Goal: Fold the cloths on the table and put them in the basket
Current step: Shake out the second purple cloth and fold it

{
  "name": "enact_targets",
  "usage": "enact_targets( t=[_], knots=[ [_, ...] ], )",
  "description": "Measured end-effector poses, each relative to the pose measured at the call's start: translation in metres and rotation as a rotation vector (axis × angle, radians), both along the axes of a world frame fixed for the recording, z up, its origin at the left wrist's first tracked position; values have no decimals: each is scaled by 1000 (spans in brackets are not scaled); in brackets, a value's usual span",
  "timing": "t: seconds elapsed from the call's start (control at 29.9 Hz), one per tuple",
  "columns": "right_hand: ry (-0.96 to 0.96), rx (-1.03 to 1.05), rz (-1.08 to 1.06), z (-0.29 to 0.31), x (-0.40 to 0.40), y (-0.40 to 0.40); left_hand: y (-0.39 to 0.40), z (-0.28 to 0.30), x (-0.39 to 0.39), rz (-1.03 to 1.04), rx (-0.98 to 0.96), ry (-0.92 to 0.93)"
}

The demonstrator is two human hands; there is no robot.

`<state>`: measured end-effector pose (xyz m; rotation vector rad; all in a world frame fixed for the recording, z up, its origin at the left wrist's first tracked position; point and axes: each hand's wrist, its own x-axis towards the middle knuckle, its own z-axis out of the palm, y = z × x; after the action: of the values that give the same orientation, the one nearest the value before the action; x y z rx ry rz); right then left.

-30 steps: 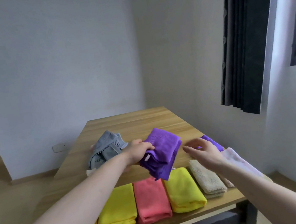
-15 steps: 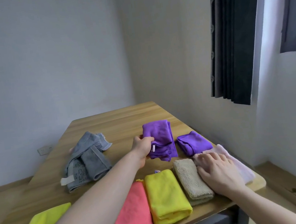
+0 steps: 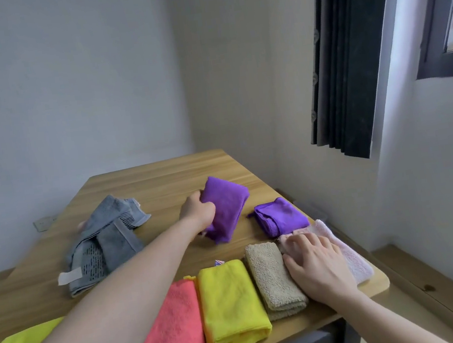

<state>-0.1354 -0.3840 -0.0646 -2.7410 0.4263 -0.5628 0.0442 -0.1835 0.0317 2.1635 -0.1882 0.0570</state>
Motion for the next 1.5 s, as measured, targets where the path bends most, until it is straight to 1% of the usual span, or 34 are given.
enact_targets(
  t=[0.07, 0.17, 0.27, 0.3, 0.33, 0.4, 0.5, 0.57, 0.64, 0.74, 0.84, 0.9, 0.97, 1.07, 1.27, 1.37, 1.44, 1.5],
  knots=[
    [3, 9, 2, 0, 1, -1, 2, 19, -1, -73, 322, -212],
    [0, 12, 3, 0, 1, -1, -4, 36, 0, -221, 690, -497],
    [-1, 18, 6, -1, 1, 0, -19, 35, 1, -376, 1082, -647],
    [-2, 14, 6, -2, 1, -3, -28, 29, 2, -418, 1177, -687],
    [-4, 15, 5, -1, 1, -1, -34, 24, 3, -452, 1259, -720],
    [-9, 5, 5, 0, 1, 0, -45, 14, 3, -509, 1350, -763],
    [-21, 3, 1, -1, 1, 0, -62, -2, 5, -513, 1361, -768],
    [-35, -4, -3, -2, 1, 0, -69, -11, 5, -480, 1281, -722],
    [-39, -8, -5, -4, 0, 0, -73, -18, 4, -422, 1158, -611],
    [-32, -13, 0, -3, 1, -1, -76, -19, -2, -339, 963, -378],
    [-38, -18, 0, -4, 0, -1, -74, -18, -7, -299, 683, -122],
    [-35, -23, 0, -5, 0, -2, -70, -20, -7, -287, 573, -20],
    [-38, -27, 1, -5, -1, -2, -67, -25, -6, -297, 586, 62],
    [-37, -36, 0, -4, -1, -1, -67, -38, -5, -320, 671, 178],
    [-41, -46, -5, -6, -1, -2, -76, -48, -9, -273, 739, 282],
    [-49, -44, -6, -7, 0, -2, -79, -47, -12, -251, 711, 327],
    [-52, -45, -5, -7, 1, -2, -81, -49, -12, -218, 675, 328],
    [-54, -47, -4, -8, 1, -2, -81, -49, -12, -177, 663, 224]
  ],
)
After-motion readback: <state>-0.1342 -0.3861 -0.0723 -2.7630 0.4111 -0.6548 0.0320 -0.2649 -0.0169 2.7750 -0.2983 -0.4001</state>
